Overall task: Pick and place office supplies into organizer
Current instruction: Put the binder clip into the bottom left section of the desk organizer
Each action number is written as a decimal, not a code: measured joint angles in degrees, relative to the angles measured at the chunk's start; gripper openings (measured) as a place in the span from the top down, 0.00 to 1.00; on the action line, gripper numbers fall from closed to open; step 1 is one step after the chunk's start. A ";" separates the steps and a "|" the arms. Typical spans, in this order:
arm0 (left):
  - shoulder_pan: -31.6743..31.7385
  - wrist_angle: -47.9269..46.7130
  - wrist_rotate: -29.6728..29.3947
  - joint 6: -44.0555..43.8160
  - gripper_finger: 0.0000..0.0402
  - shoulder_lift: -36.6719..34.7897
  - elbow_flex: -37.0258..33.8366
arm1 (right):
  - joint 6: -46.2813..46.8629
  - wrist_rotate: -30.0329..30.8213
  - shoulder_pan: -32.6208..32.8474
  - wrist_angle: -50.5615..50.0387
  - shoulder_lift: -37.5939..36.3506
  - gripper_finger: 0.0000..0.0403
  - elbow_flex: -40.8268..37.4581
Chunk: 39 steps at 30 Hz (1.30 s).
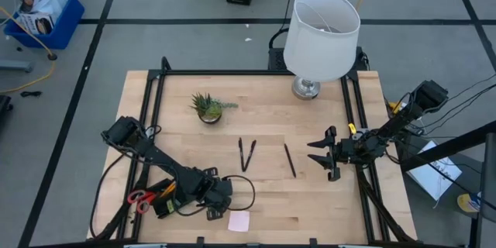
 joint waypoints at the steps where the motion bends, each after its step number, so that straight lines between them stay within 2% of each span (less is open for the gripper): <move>1: 0.00 -0.21 -0.24 -0.05 0.47 0.00 0.00 | 0.00 0.00 0.00 0.02 0.00 0.57 0.00; 7: 0.00 -0.82 -2.64 -0.31 0.60 0.07 0.00 | 0.00 -0.02 0.00 0.02 0.00 0.57 0.00; 10: 0.09 -0.79 -3.64 -0.31 0.64 0.09 -0.02 | 0.00 0.00 0.00 0.01 0.00 0.57 0.00; 19: -0.40 -1.31 -5.82 -0.11 0.58 0.22 0.27 | 0.00 -0.02 0.00 0.01 0.00 0.57 0.00; 26: -1.67 -1.88 -10.04 -1.16 0.64 -0.07 0.30 | 0.00 0.00 0.00 0.02 0.00 0.57 0.00; 33: -2.89 -1.74 -12.26 -3.42 0.60 -0.83 0.28 | 0.00 -0.02 0.00 0.00 0.00 0.57 0.00; 39: -4.33 -2.10 -16.00 -4.45 0.63 -4.10 0.35 | 0.00 0.00 0.01 0.03 -0.02 0.57 0.00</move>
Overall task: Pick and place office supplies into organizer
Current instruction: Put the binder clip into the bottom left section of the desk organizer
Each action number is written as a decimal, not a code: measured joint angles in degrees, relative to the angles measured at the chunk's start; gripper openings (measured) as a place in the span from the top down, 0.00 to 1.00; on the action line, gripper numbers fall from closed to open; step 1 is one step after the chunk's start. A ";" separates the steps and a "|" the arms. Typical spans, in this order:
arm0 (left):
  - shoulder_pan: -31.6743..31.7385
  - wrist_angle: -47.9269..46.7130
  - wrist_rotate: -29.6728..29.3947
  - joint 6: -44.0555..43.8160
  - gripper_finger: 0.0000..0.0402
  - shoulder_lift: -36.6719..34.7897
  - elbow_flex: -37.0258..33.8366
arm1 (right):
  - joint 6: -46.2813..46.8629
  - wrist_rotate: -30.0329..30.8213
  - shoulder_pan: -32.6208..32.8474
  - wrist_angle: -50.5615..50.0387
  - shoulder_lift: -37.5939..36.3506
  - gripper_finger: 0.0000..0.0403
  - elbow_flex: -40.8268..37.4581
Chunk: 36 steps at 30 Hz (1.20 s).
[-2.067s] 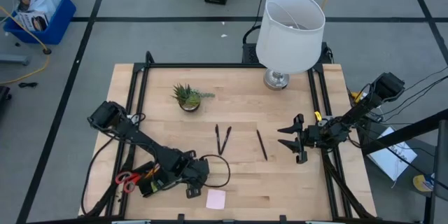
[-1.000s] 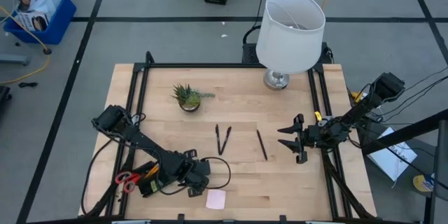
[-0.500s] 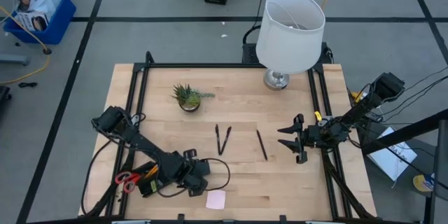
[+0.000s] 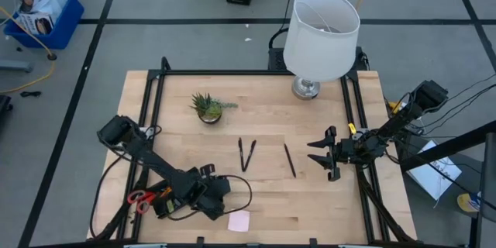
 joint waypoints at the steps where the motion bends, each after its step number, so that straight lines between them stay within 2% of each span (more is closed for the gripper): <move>1: -0.36 -0.06 -1.10 0.11 0.63 -0.69 0.00 | 0.00 -0.02 -0.01 0.01 0.00 0.56 0.00; 5: -2.37 0.85 -6.04 2.87 0.61 -3.94 0.02 | 0.00 0.00 -0.01 -0.08 -0.01 0.57 0.00; 9: -4.28 -0.92 -7.82 4.59 0.59 -7.16 0.02 | 0.00 0.00 -0.01 -0.33 0.00 0.57 0.00; 14: -7.35 -7.94 -7.36 1.94 0.59 -10.82 0.04 | 0.00 -0.01 -0.01 -0.37 0.00 0.56 0.00; 22: -13.12 -16.69 -0.45 -2.64 0.58 -15.25 0.04 | 0.00 -0.01 -0.01 -0.34 0.00 0.57 0.00; 30: -20.60 -23.29 -1.51 -4.70 0.58 -19.00 0.08 | 0.00 -0.01 -0.01 -0.34 0.00 0.57 0.00; 36: -23.76 -26.90 -0.22 -5.95 0.61 -19.92 0.08 | 0.00 -0.02 -0.01 -0.34 0.00 0.57 0.00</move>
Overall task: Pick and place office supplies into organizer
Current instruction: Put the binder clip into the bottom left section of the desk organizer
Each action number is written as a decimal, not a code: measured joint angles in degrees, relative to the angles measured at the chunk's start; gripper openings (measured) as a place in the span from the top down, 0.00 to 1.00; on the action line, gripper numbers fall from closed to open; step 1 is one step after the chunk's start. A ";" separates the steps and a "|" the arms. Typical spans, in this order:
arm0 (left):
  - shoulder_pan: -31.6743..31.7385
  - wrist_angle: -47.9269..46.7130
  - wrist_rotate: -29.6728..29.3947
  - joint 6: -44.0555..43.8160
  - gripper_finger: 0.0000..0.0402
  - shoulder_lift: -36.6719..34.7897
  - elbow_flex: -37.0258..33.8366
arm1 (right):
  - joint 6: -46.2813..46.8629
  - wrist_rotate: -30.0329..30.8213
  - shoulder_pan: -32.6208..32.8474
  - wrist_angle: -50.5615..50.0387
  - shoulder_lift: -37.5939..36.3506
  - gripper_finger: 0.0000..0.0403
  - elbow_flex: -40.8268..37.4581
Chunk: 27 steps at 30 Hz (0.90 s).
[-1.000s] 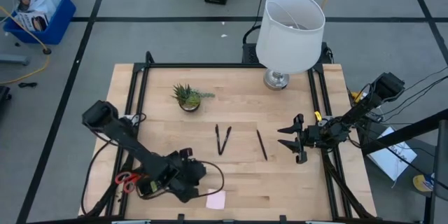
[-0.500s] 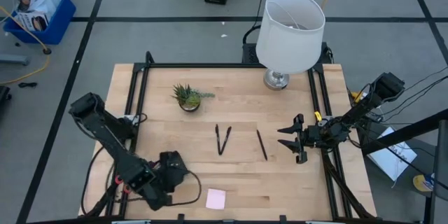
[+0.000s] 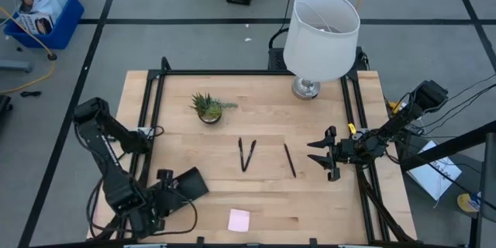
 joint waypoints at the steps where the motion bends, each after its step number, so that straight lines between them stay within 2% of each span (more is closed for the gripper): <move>1: -0.37 -0.04 0.04 0.36 0.61 0.00 0.00 | 0.00 0.02 0.00 0.00 0.00 0.57 0.00; 13: -2.01 -1.02 0.25 1.07 0.61 0.04 0.00 | -0.02 0.02 0.00 0.00 0.01 0.57 0.00; 21: -2.01 -2.09 2.90 -2.87 0.62 0.02 0.00 | -0.02 0.02 0.00 -0.02 0.00 0.57 0.00; 27: -2.10 -1.46 3.52 -1.31 0.60 0.01 0.00 | 0.00 0.02 0.00 -0.02 0.02 0.56 0.00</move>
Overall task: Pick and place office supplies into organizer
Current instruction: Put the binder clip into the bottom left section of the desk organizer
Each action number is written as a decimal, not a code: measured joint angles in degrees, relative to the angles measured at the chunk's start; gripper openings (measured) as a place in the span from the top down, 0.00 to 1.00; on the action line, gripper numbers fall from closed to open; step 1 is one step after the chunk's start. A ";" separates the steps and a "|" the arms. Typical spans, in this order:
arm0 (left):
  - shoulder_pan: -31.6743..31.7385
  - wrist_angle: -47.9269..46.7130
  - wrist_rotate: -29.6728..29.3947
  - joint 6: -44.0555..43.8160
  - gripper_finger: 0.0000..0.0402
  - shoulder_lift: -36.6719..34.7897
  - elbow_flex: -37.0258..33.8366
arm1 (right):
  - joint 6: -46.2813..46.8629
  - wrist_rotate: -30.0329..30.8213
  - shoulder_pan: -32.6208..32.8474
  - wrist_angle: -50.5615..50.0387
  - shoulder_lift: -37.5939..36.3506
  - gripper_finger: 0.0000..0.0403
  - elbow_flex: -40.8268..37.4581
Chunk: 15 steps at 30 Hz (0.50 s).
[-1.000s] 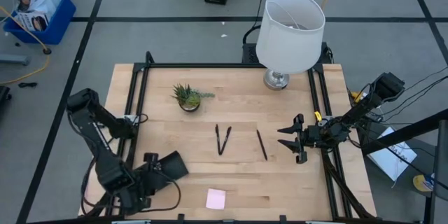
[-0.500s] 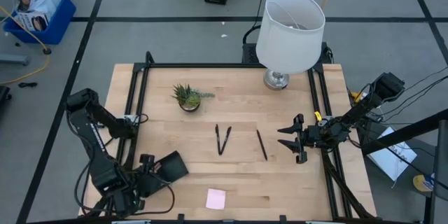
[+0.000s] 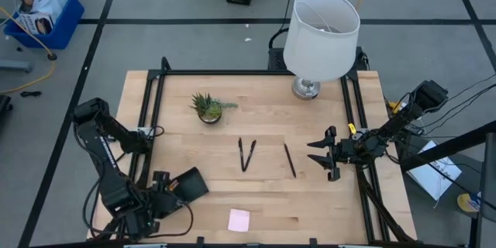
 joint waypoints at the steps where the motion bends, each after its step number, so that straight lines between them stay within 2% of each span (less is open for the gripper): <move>1: -0.16 0.53 0.73 -0.42 0.60 -0.01 0.00 | 0.00 0.00 0.00 0.00 -0.02 0.56 0.00; 8: -1.75 1.38 7.47 0.04 0.60 0.03 0.00 | 0.00 0.00 0.01 0.02 -0.01 0.57 0.00; 15: -3.49 1.31 9.57 3.54 0.60 0.03 0.00 | -0.01 -0.01 0.01 0.02 -0.02 0.56 0.00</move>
